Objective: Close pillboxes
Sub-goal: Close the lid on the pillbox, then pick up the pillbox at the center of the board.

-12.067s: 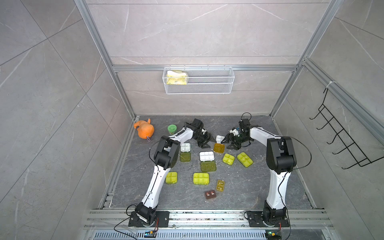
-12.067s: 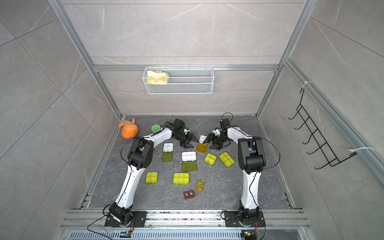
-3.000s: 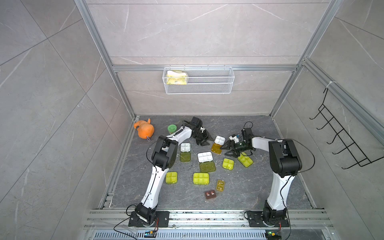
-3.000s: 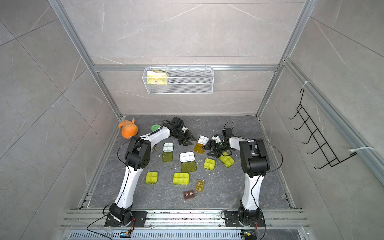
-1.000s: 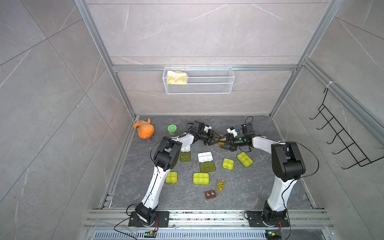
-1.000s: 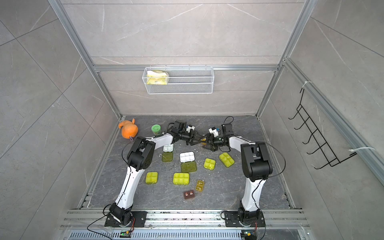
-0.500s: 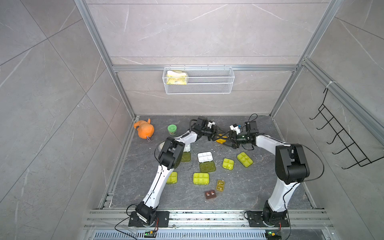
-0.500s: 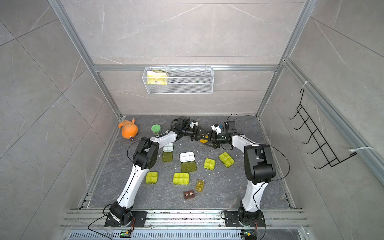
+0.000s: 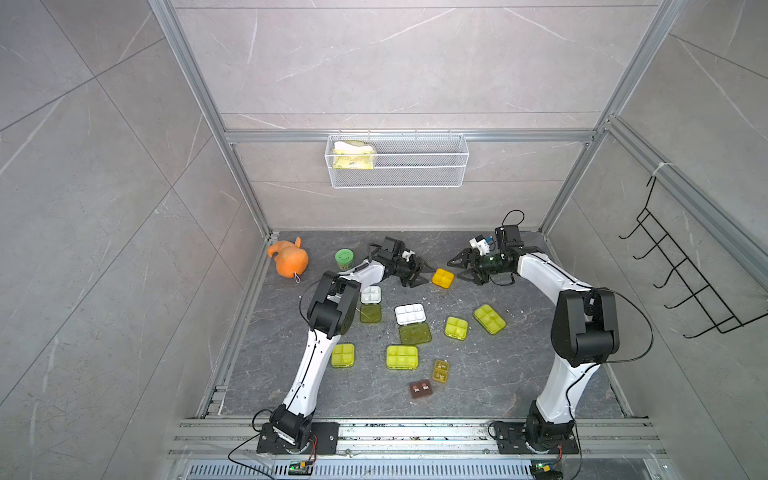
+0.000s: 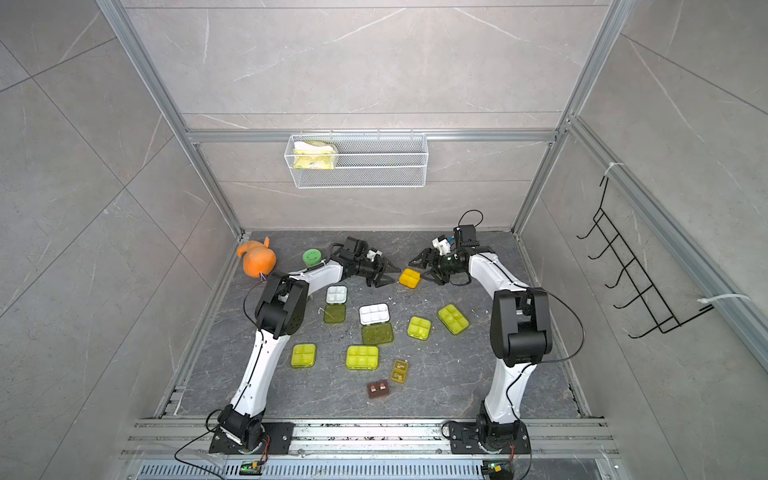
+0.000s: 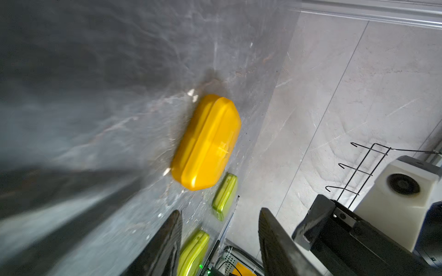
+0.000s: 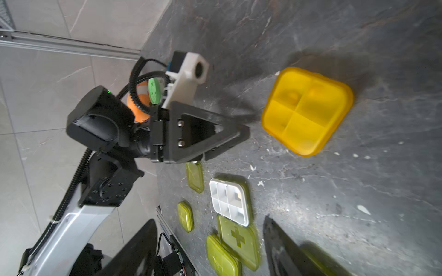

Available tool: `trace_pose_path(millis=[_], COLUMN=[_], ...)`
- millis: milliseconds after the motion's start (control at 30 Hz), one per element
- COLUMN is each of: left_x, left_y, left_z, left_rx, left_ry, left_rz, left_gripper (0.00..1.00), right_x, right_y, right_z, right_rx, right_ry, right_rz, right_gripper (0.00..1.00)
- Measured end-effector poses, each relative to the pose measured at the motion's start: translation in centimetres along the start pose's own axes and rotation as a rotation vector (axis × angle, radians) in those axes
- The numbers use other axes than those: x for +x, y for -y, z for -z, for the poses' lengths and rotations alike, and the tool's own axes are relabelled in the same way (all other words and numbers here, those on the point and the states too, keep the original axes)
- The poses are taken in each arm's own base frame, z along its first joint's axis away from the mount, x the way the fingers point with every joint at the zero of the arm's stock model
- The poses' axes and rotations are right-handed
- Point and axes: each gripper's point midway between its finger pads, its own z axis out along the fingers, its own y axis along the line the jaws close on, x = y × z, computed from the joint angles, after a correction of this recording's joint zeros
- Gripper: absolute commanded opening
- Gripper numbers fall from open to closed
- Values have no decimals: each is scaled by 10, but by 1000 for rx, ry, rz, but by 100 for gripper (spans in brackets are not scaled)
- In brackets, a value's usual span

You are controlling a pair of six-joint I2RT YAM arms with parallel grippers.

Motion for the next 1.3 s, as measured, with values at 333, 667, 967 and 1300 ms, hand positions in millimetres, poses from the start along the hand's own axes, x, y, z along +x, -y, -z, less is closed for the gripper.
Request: trace_pose_path(millis=[333, 667, 967, 1300], left_x=[-18, -43, -45, -31], left_y=[16, 15, 1, 3], left_z=[13, -14, -26, -40], left_rx=[-17, 14, 4, 4], left_ry=[35, 53, 43, 9], left_rz=[-98, -152, -124, -126], left_gripper=[54, 55, 55, 55], right_x=[5, 6, 4, -9], right_y=[43, 63, 78, 83], right_z=[-20, -36, -49, -65], right_rx=[133, 152, 161, 110], right_ry=[-77, -108, -126, -100], right_rz=[-80, -101, -110, -80], right_gripper=[70, 71, 72, 72])
